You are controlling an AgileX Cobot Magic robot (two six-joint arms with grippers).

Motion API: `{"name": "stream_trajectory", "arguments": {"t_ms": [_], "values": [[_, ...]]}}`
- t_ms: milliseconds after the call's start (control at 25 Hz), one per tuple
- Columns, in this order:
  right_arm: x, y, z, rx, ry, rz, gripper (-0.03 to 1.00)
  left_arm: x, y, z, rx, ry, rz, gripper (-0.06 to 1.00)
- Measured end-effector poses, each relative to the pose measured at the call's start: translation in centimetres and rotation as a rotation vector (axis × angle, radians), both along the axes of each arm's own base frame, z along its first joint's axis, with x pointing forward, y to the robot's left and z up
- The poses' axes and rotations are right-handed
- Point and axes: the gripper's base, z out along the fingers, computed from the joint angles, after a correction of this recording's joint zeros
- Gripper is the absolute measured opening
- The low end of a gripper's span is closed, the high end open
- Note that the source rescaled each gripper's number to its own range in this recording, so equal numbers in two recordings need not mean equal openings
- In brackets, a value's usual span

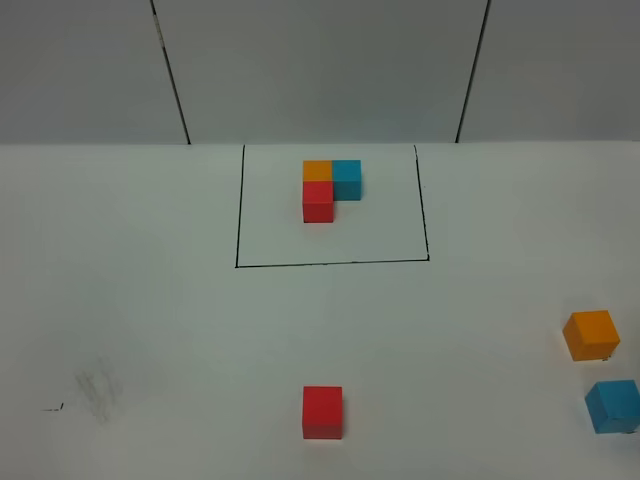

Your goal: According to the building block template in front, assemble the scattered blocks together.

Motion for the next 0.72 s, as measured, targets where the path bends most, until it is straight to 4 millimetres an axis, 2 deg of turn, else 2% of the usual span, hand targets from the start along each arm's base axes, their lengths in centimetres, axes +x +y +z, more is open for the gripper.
{"name": "stream_trajectory", "arguments": {"t_ms": [120, 240, 320, 520, 720], "values": [[0.8, 0.0, -0.7, -0.014, 0.041, 0.001, 0.47, 0.0, 0.0, 0.0, 0.001, 0.0, -0.001, 0.96], [1.2, 0.0, -0.9, -0.01, 0.031, -0.007, 0.82, 0.0, 0.0, 0.0, 0.001, 0.0, -0.001, 0.96], [1.5, 0.0, -0.9, -0.001, 0.009, -0.026, 0.94, 0.0, 0.0, 0.0, 0.001, 0.0, -0.001, 0.96], [2.0, 0.1, -0.4, 0.02, -0.03, -0.08, 1.0, 0.0, 0.0, 0.0, 0.001, 0.0, -0.001, 0.96], [3.4, 0.2, 0.4, 0.034, -0.063, -0.095, 0.94, 0.0, 0.0, 0.0, 0.001, 0.0, -0.001, 0.96]]}}
